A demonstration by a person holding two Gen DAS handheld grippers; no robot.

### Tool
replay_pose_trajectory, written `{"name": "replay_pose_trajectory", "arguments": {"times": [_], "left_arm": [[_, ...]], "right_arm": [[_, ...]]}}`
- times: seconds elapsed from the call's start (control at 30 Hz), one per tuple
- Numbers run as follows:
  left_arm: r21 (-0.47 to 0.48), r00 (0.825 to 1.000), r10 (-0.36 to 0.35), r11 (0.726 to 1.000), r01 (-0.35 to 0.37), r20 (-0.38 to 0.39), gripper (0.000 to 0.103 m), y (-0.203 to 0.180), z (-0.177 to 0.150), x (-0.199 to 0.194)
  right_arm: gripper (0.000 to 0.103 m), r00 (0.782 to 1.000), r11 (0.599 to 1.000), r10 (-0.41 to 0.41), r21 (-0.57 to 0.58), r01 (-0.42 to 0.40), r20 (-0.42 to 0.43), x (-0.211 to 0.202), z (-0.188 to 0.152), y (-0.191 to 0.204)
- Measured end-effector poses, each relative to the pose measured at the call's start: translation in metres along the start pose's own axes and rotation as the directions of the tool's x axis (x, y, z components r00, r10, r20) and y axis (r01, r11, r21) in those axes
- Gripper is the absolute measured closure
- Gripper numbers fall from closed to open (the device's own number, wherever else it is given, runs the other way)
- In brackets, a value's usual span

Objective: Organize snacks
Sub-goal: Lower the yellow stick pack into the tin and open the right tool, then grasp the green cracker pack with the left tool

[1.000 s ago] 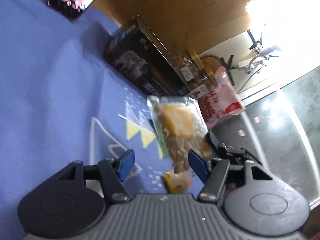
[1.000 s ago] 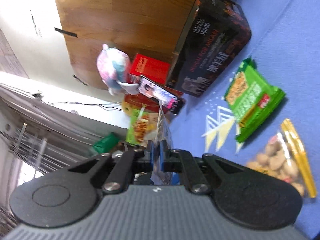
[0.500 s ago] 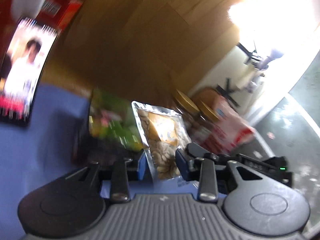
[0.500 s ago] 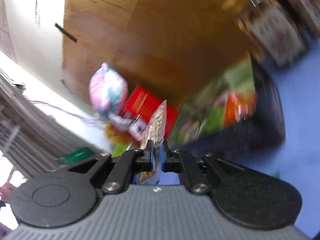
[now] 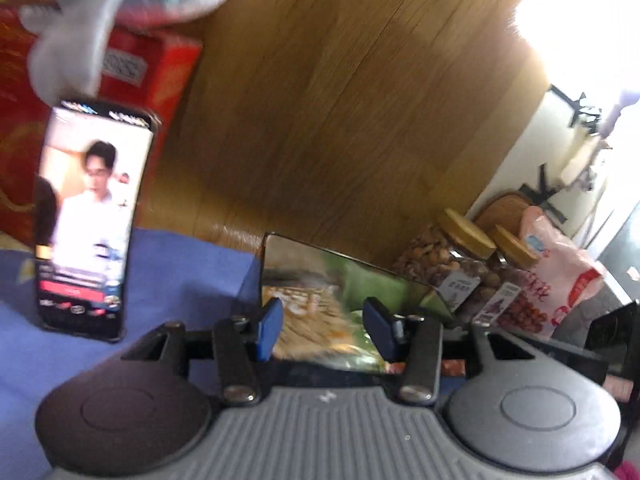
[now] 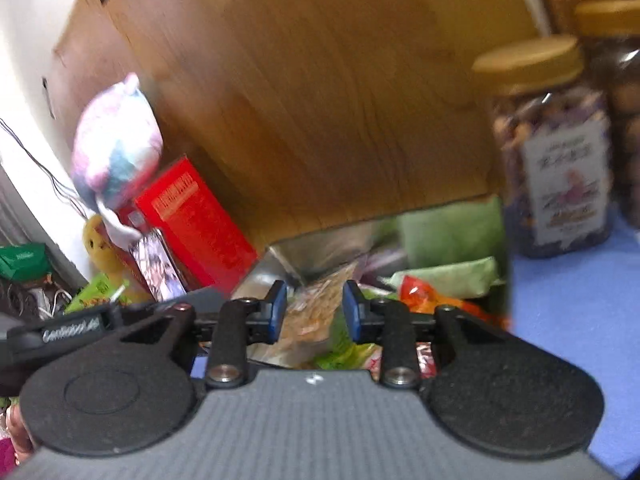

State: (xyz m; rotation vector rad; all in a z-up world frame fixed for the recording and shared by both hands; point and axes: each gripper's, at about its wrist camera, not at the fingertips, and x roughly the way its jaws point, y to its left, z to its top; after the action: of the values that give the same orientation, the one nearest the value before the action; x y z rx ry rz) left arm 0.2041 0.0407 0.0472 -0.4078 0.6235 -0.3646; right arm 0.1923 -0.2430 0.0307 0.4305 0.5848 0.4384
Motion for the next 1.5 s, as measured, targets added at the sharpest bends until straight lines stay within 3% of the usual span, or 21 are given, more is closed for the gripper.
{"name": "replay_pose_trajectory", "arguments": {"times": [0.13, 0.23, 0.37, 0.43, 0.5, 0.63, 0.73, 0.87, 0.93, 1.1, 1.17, 1.3, 1.43, 1.5], "left_arm": [[-0.002, 0.997, -0.073, 0.997, 0.073, 0.005, 0.058, 0.002, -0.026, -0.043], [-0.029, 0.988, -0.143, 0.989, 0.142, -0.054, 0.052, 0.003, -0.062, -0.058], [-0.128, 0.956, -0.236, 0.968, 0.215, -0.172, 0.052, 0.006, -0.102, -0.044], [-0.174, 0.943, -0.247, 0.962, 0.210, -0.225, 0.052, 0.005, -0.115, -0.031], [-0.193, 0.931, -0.255, 0.959, 0.208, -0.261, 0.052, 0.002, -0.124, -0.022], [-0.179, 0.940, -0.235, 0.964, 0.194, -0.247, 0.052, -0.001, -0.128, -0.025], [-0.183, 0.957, -0.206, 0.969, 0.169, -0.206, 0.052, 0.007, -0.124, -0.037], [-0.227, 0.976, -0.151, 0.967, 0.114, -0.154, 0.052, 0.032, -0.123, -0.066], [-0.240, 0.983, -0.123, 0.967, 0.087, -0.138, 0.052, 0.043, -0.125, -0.079], [-0.268, 0.990, -0.087, 0.962, 0.054, -0.110, 0.052, 0.063, -0.130, -0.104], [-0.277, 0.991, -0.083, 0.959, 0.052, -0.104, 0.052, 0.068, -0.131, -0.110], [-0.279, 0.991, -0.096, 0.958, 0.067, -0.090, 0.049, 0.069, -0.128, -0.114], [-0.295, 0.983, -0.150, 0.949, 0.114, -0.101, 0.049, 0.064, -0.124, -0.104], [-0.301, 0.979, -0.170, 0.945, 0.129, -0.116, 0.049, 0.060, -0.123, -0.094]], "right_arm": [[0.067, 0.998, 0.998, 0.061, 0.016, -0.062, 0.026, -0.060, -0.014, -0.013], [0.055, 0.999, 0.998, 0.031, 0.056, -0.031, 0.013, -0.095, -0.042, -0.033], [0.055, 0.998, 0.986, -0.040, 0.159, 0.048, -0.054, -0.114, -0.079, -0.065], [0.055, 0.994, 0.972, -0.047, 0.225, 0.069, -0.101, -0.114, -0.092, -0.078], [0.055, 0.995, 0.976, -0.030, 0.213, 0.050, -0.098, -0.113, -0.100, -0.071], [0.055, 0.983, 0.996, 0.020, 0.094, -0.002, -0.184, -0.095, -0.103, -0.037], [0.055, 0.974, 0.994, -0.036, -0.106, 0.012, -0.223, -0.076, -0.107, 0.000], [0.040, 0.960, 0.940, -0.122, -0.339, 0.031, -0.253, -0.052, -0.113, 0.038], [0.039, 0.956, 0.908, -0.144, -0.419, 0.025, -0.255, -0.044, -0.119, 0.047], [0.068, 0.950, 0.810, -0.078, -0.575, -0.117, -0.304, -0.038, -0.134, 0.068], [0.069, 0.945, 0.780, -0.054, -0.605, -0.163, -0.324, -0.042, -0.138, 0.076], [0.068, 0.932, 0.827, 0.069, -0.502, -0.254, -0.357, -0.054, -0.128, 0.077], [0.063, 0.966, 0.882, 0.013, -0.453, -0.133, -0.259, -0.056, -0.106, 0.057], [0.054, 0.973, 0.903, -0.033, -0.423, -0.069, -0.230, -0.052, -0.099, 0.043]]}}
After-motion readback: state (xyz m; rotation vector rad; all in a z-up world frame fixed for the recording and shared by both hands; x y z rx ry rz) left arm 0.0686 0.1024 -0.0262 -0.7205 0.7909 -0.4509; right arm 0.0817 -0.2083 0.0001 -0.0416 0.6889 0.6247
